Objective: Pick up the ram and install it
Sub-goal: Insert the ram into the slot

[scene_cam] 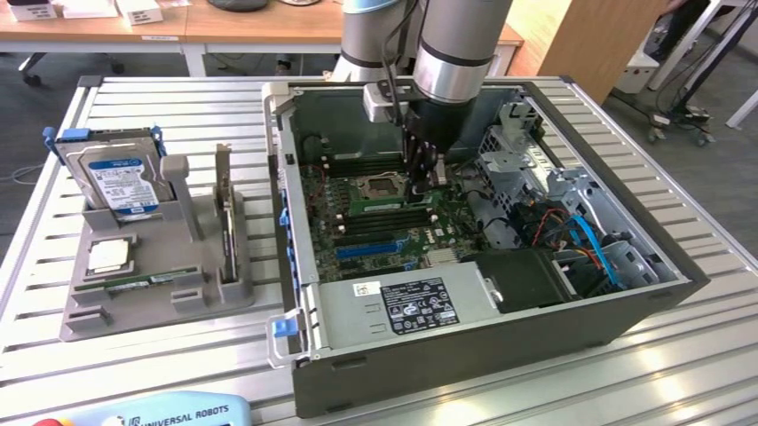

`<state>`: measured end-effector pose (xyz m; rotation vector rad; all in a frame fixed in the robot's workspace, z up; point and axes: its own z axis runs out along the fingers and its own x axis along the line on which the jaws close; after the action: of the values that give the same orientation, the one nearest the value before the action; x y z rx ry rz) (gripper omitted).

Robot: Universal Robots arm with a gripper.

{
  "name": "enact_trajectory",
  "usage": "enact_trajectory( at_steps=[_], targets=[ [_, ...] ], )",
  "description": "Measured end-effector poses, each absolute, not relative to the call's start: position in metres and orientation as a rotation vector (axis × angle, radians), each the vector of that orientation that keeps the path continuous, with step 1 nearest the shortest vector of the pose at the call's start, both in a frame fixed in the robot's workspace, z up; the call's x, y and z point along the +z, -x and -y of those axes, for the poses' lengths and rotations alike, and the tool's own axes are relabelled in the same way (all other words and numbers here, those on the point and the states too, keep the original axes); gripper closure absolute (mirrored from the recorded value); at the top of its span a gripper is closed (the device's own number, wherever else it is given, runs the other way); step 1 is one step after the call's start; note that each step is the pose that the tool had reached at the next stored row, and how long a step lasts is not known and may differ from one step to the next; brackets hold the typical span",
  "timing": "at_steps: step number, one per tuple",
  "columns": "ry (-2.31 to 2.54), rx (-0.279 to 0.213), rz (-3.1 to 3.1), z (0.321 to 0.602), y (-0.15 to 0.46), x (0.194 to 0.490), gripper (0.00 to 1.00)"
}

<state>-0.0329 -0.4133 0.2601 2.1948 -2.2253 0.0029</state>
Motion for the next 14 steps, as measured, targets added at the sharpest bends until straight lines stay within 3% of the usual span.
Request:
enact_trajectory(
  at_steps=[14],
  targets=[
    [-2.195, 0.003, 2.225, 0.411, 0.0329, 0.2544, 0.88]
  ],
)
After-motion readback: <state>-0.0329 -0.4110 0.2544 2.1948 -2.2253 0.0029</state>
